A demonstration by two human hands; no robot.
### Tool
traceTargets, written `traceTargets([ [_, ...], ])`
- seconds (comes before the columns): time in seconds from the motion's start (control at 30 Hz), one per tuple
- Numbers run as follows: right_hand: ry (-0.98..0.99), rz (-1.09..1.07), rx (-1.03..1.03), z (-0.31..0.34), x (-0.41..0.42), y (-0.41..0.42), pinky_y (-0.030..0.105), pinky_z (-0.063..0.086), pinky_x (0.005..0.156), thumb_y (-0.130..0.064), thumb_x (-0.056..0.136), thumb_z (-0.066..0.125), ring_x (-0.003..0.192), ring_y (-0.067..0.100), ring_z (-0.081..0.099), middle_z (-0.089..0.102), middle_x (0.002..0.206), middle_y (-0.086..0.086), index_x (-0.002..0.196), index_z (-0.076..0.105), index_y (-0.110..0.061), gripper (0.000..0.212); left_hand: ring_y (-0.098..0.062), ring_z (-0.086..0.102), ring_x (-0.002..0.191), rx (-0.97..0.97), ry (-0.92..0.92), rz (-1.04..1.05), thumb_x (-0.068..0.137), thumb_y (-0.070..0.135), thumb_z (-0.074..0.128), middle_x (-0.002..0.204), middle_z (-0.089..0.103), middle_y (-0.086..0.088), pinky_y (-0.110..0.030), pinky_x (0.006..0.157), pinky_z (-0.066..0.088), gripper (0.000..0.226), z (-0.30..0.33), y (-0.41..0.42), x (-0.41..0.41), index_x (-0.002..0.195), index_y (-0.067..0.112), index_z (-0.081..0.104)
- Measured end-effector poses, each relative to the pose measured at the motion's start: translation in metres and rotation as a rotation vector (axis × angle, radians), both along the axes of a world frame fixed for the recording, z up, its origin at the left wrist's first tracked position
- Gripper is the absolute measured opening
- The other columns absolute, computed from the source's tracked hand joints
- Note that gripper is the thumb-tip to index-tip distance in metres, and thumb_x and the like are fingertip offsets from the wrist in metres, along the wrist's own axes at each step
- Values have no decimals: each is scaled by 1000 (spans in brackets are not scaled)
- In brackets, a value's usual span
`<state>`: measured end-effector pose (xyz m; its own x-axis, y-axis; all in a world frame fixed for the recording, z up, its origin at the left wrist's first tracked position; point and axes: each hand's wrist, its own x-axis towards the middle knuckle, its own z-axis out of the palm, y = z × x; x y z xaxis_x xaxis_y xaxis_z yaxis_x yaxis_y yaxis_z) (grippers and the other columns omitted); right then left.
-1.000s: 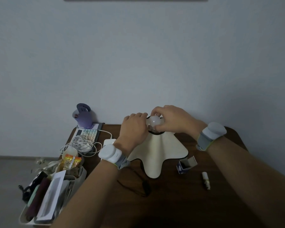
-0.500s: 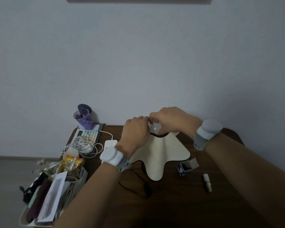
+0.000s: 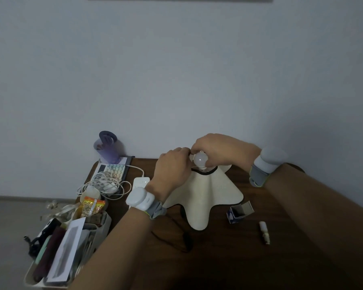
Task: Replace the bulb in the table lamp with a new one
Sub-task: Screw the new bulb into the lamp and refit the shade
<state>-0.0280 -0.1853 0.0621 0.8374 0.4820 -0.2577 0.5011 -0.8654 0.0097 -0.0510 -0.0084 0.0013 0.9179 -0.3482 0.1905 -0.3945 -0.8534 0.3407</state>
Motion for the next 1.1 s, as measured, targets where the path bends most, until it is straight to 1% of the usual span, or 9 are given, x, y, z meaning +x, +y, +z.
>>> traceTargets([
  [0.2,-31,52,-89,-5,3,1,36,48,78,-23,86,76,107,23,60,57,125,-3,134,61,-27,50,-28,63,95,-92,40,11,104,24,40,105,69,-2,-41,87,49,30,-1,2,1,118,19,66],
  [0.3,-104,89,-147,-8,1,2,27,28,56,-22,84,69,83,17,57,59,103,-6,114,64,-29,32,-29,62,88,-157,52,23,108,29,38,93,67,-2,-45,83,50,31,-4,2,3,108,16,67],
  [0.37,-153,111,-175,-9,0,4,27,16,51,-23,81,68,64,6,36,56,90,-7,105,68,-30,25,-29,62,85,-174,46,31,108,30,38,90,66,-2,-45,81,50,32,-7,3,5,104,16,67],
  [0.43,-167,122,-197,-12,1,6,28,14,50,-25,79,67,60,4,26,57,90,-3,104,71,-31,26,-28,62,86,-183,35,30,108,29,40,92,68,-1,-44,82,50,31,-9,3,7,105,17,68],
  [0.53,-166,140,-220,-14,0,9,29,17,51,-27,78,62,66,19,49,51,87,0,99,72,-30,24,-25,64,90,-190,21,34,106,26,43,98,70,0,-44,84,50,28,-12,3,7,112,19,70],
  [0.6,-172,152,-223,-16,0,10,30,19,51,-26,78,57,65,24,51,43,79,-1,95,73,-30,23,-24,63,91,-196,19,48,106,26,44,98,70,1,-45,84,50,27,-14,3,7,112,21,70],
  [0.87,-239,227,-320,-23,-2,13,29,20,49,-21,84,60,62,21,50,58,82,-1,107,74,-41,34,-23,62,89,-171,-10,35,104,24,44,98,71,3,-44,82,49,27,-15,2,7,112,21,70],
  [1.0,-230,223,-382,-22,1,17,27,18,47,-18,78,61,57,21,48,41,61,-5,102,76,-35,32,-25,62,87,-134,-48,31,104,23,45,98,70,2,-42,80,46,26,-15,3,7,111,20,70],
  [1.1,-230,235,-394,-21,2,19,28,27,51,-20,80,61,59,22,51,44,63,-5,102,76,-36,30,-25,61,85,-132,-64,30,103,21,45,96,69,1,-41,78,45,25,-16,3,5,111,18,70],
])
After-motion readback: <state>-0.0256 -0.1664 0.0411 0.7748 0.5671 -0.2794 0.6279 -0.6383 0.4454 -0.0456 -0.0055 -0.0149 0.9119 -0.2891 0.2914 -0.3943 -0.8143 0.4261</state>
